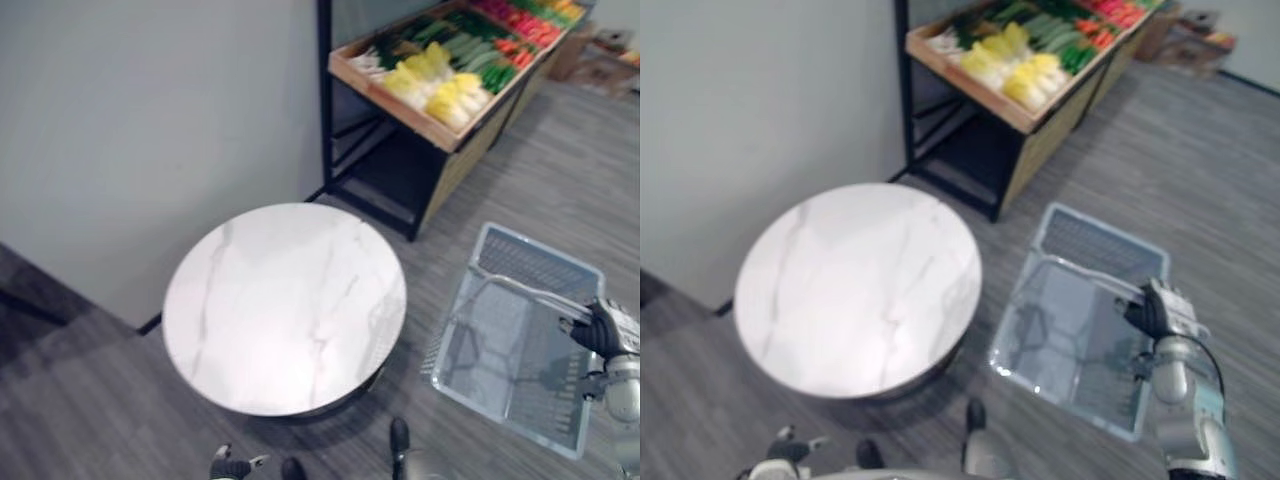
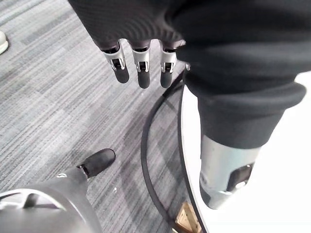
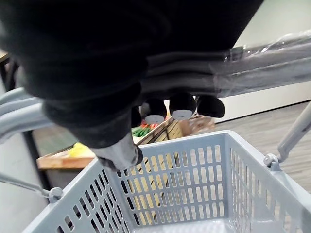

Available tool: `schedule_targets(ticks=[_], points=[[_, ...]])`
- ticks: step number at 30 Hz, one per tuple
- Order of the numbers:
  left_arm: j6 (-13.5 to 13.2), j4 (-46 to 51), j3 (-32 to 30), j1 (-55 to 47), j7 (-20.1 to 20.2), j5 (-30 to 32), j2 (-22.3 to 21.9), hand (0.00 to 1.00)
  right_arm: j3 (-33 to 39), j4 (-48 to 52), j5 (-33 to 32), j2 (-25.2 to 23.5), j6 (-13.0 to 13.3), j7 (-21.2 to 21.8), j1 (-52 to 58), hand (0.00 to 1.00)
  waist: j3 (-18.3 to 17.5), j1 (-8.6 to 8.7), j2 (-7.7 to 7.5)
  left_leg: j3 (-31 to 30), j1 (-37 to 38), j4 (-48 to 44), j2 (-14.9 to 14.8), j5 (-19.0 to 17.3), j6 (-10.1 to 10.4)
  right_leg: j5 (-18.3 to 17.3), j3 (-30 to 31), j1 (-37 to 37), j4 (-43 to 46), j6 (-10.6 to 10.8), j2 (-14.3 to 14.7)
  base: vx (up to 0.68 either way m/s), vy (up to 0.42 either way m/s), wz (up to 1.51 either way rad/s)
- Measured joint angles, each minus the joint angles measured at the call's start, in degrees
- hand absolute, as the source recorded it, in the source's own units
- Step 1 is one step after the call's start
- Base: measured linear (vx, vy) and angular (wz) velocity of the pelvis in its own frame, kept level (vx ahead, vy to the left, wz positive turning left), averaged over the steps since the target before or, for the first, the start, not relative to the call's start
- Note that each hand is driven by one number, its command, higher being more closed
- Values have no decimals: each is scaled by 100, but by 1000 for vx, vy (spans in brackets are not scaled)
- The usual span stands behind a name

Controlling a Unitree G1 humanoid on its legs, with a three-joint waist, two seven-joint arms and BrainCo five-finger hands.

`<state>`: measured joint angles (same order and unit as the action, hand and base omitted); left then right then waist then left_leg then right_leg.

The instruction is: Pick vegetable in the basket

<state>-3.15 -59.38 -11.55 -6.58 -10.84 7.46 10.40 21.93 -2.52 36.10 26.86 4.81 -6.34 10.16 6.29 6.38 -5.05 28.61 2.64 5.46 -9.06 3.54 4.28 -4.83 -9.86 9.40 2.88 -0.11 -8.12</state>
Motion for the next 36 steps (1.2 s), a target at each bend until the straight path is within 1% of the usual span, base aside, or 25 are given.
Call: schedule_targets(ticks=[1, 2, 3, 4, 5, 6, 7, 8, 9, 10, 12, 14, 18, 20, 21, 22, 23, 24, 26, 27, 28, 29, 33, 35, 36], points=[[-3, 0, -69, -9, -9, 16, -31, 0, 26, 10, -1, -2, -21, -68, -28, 100, -4, -42, 55, 107, 12, -21, -116, -27, -14, 52, -108, 69, 254, -2, -10, -31, -8, -87], [8, 7, -227, -33, -10, 25, 27, 0, 43, 19, -1, -54, -42, -150, -68, 100, -38, 9, -110, 275, 59, -232, -112, -172, 70, 423, -294, 121, 785, -116, -126, -32, -16, -119], [41, -7, -300, -59, -10, 27, 106, 0, 54, -14, -7, -106, -57, -260, -119, 100, -163, -43, -278, 580, 61, -669, -117, -466, 98, 862, -201, 58, 661, 90, -148, -26, -25, -109], [55, -9, -308, -63, -10, 27, 96, 0, 55, -16, -7, -110, -59, -285, -144, 100, -150, -54, -242, 639, 41, -713, -183, -489, 69, 979, -142, 30, 547, 85, -93, -51, -57, -115], [64, -28, -370, -99, -9, 46, -43, 0, 78, -9, -11, -116, -56, -335, -222, 100, -191, -90, 12, 877, -5, -737, -478, -520, 66, 1201, 72, -33, 221, 8, 91, -56, -80, -72], [45, -36, -396, -49, -10, 56, -84, 0, 124, -21, -15, -112, -56, -341, -244, 100, -180, -39, 59, 992, 20, -789, -552, -512, 78, 648, 3, 121, 970, -175, -20, -54, -77, -71], [45, -36, -380, -44, -9, 56, -75, 0, 137, -37, -14, -113, -61, -341, -244, 100, -169, -32, 111, 1034, 36, -803, -563, -499, 101, 486, -3, 138, 1249, -59, -119, -4, -88, -48], [63, -62, -330, -47, -6, 57, -53, 0, 153, -98, -5, -115, -65, -340, -222, 100, -208, -26, 70, 1109, 45, -871, -572, -477, 136, 290, 125, 115, 1405, 229, -288, -5, -154, -35], [62, -61, -282, -43, -7, 56, -47, 0, 182, -176, -2, -120, -66, -340, -202, 100, -254, -23, 0, 1141, -21, -935, -579, -440, 194, 134, 294, 94, 1247, 565, -277, -12, -202, -28], [61, -61, -250, -23, -6, 57, -43, 0, 213, -225, -2, -121, -73, -340, -204, 100, -273, -25, -27, 1144, -59, -968, -592, -415, 233, 55, 291, 59, 1094, 686, -256, -23, -251, -31], [62, -111, -183, 28, 4, 56, -336, 0, 296, -401, -2, -143, -160, -330, -151, 100, -224, -56, 317, 1182, -167, -941, -842, -217, 305, 166, 238, 15, 670, 645, 96, -42, -197, -25], [64, -139, -181, -23, 4, 55, -462, 0, 296, -532, 1, -228, -221, -310, -60, 100, -214, -53, 411, 1186, -112, -930, -960, -56, 272, 168, 276, -6, 688, 578, 239, -41, -131, -16], [63, -114, -181, -101, -4, 53, -476, 0, 308, -532, -6, -449, -287, -312, 213, 100, -155, -42, 485, 1139, 43, -1123, -1178, 180, 115, -19, 342, -92, 721, 361, 445, -60, -176, -22], [58, -105, -180, -70, -4, 50, -488, 0, 362, -530, -5, -528, -289, -315, 277, 100, -8, -31, 431, 712, 16, -1468, -1198, 190, 81, -28, 364, -265, 715, 345, 407, -43, -38, -6], [40, -88, -194, -75, -5, 32, -487, 0, 373, -530, -5, -540, -297, -320, 310, 100, 17, -34, 410, 88, -97, -1667, -1114, -5, 57, -25, 443, -305, 705, 344, 371, -42, -19, -17], [24, -79, -204, -75, -13, 6, -496, 0, 374, -534, -4, -528, -306, -325, 299, 100, 24, -81, 404, -825, -210, -1766, -780, -382, 204, 2, 587, -298, 704, 346, 324, -24, 66, -56], [-4, -5, -216, -135, -14, -16, -554, 0, 380, -549, -5, -520, -306, -342, 255, 100, 52, -206, 458, -1640, -178, -1732, -292, -701, 333, 69, 787, -254, 675, 370, 314, 6, 117, -74], [-17, 84, -210, -234, -13, -35, -615, 0, 376, -551, -10, -540, -301, -343, 231, 100, 90, -218, 563, -1806, -54, -1585, -68, -955, 232, 147, 883, -263, 602, 417, 365, 19, 182, -61], [-47, 97, -195, -271, -3, -48, -692, 0, 377, -563, -16, -525, -294, -339, 226, 100, 148, -235, 672, -1840, 48, -1430, -36, -1263, 296, 217, 980, -211, 591, 525, 426, -12, 188, -38], [-47, 98, -183, -274, 7, -47, -728, 0, 376, -590, -11, -525, -290, -338, 199, 100, 171, -290, 686, -1827, 41, -1432, 44, -1485, 278, 291, 1095, -153, 556, 618, 386, -31, 190, -43], [-49, 121, -186, -275, 16, -47, -714, 0, 376, -607, -10, -534, -290, -334, 228, 100, 175, -334, 681, -1834, 25, -1451, 113, -1555, 253, 364, 1182, -162, 510, 632, 352, -33, 239, -40], [-54, 125, -180, -274, 37, -47, -696, 0, 378, -645, -9, -534, -290, -327, 252, 100, 173, -346, 672, -1817, -10, -1472, 246, -1639, 195, 474, 1286, -180, 409, 742, 239, -18, 246, -21], [-55, 131, -159, -269, 78, -42, -601, 0, 426, -643, -8, -571, -263, -327, 249, 100, 177, -230, 604, -1680, -152, -1468, 578, -1585, -24, 751, 1512, -63, 74, 856, -39, 50, 198, -16], [-56, 134, -162, -212, 94, -32, -432, 0, 424, -644, -3, -707, -244, -317, 222, 100, 198, -204, 523, -1655, -244, -1506, 590, -1581, -30, 810, 1563, 109, 121, 812, -13, 56, 94, -31], [-55, 170, -172, -204, 96, -18, -277, 0, 389, -652, -1, -816, -228, -308, 218, 100, 243, -199, 428, -1594, -251, -1567, 553, -1587, -39, 832, 1567, 240, 287, 793, 50, 26, 18, -49]])
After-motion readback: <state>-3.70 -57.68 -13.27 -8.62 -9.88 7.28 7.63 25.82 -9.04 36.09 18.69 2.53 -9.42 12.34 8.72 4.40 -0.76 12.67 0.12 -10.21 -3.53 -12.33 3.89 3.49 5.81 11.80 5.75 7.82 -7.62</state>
